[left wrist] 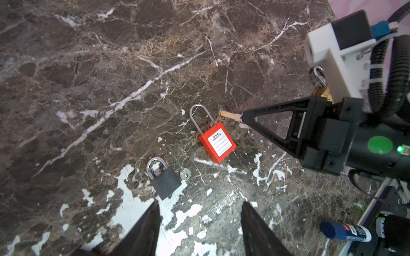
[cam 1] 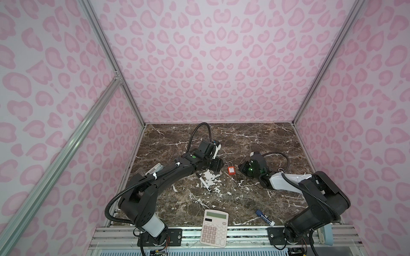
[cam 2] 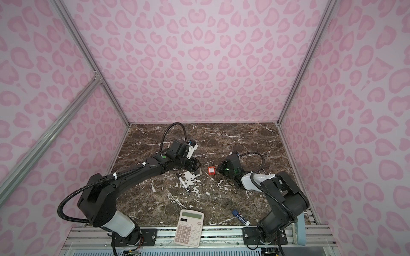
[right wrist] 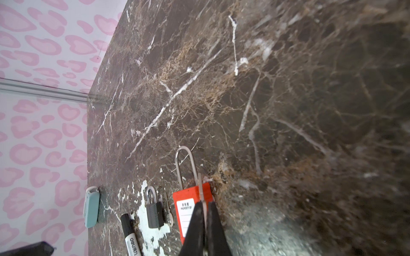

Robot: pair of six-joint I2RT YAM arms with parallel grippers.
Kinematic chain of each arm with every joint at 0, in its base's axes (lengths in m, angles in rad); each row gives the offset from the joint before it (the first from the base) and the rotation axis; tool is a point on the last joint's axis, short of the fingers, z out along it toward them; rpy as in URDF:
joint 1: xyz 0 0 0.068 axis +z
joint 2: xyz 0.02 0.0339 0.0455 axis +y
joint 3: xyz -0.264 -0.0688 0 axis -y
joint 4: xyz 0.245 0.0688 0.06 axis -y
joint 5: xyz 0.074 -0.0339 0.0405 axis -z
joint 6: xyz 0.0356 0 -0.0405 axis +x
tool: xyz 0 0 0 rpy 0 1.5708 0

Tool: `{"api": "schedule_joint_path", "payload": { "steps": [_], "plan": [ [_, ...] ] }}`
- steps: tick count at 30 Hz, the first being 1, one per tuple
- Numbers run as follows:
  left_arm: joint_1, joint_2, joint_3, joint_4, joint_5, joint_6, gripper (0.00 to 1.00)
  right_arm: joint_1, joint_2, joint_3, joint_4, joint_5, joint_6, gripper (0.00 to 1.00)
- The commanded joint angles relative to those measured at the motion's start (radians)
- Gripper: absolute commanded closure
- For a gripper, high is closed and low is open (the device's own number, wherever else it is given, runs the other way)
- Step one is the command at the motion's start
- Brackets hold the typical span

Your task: Lock with the key

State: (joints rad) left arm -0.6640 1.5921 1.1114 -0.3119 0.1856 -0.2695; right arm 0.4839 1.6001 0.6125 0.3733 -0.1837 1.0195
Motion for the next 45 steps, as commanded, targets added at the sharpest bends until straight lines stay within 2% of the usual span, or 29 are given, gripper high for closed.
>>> {"api": "schedule_joint_path", "payload": {
  "steps": [1,5,8,9,12,15,18,25,30,41,45],
  "plan": [
    [0.0,-0.028,-0.027,0.042,-0.012,-0.022,0.4,0.003,0.022,0.007,0.014,0.046,0.036,1.0],
    [0.0,-0.047,-0.051,0.042,-0.021,-0.022,0.4,0.004,0.052,0.021,-0.015,0.044,0.04,1.0],
    [0.0,-0.049,-0.055,0.042,-0.023,-0.022,0.4,0.011,0.058,0.026,-0.038,0.056,0.042,0.94],
    [0.0,-0.049,-0.056,0.042,-0.022,-0.022,0.4,0.013,0.055,0.026,-0.045,0.06,0.044,0.89],
    [0.0,-0.044,-0.058,0.046,-0.013,-0.028,0.4,0.017,0.05,0.034,-0.07,0.05,0.032,0.63],
    [0.0,-0.035,-0.053,0.056,0.0,-0.034,0.4,0.021,0.041,0.039,-0.101,0.055,0.022,0.5],
    [0.0,-0.029,-0.044,0.057,0.003,-0.034,0.4,0.022,0.031,0.033,-0.116,0.053,0.016,0.44],
    [0.0,-0.031,-0.042,0.057,0.004,-0.032,0.4,0.019,0.012,0.026,-0.134,0.046,-0.008,0.42],
    [0.0,-0.039,-0.053,0.056,0.002,-0.033,0.4,-0.002,0.041,0.037,-0.107,-0.031,-0.027,0.42],
    [-0.001,-0.05,-0.069,0.061,-0.002,-0.034,0.4,-0.004,0.066,0.037,-0.05,-0.107,-0.001,0.48],
    [-0.001,-0.05,-0.066,0.059,-0.003,-0.032,0.4,-0.009,0.043,0.033,-0.079,-0.088,-0.01,0.47]
  ]
}}
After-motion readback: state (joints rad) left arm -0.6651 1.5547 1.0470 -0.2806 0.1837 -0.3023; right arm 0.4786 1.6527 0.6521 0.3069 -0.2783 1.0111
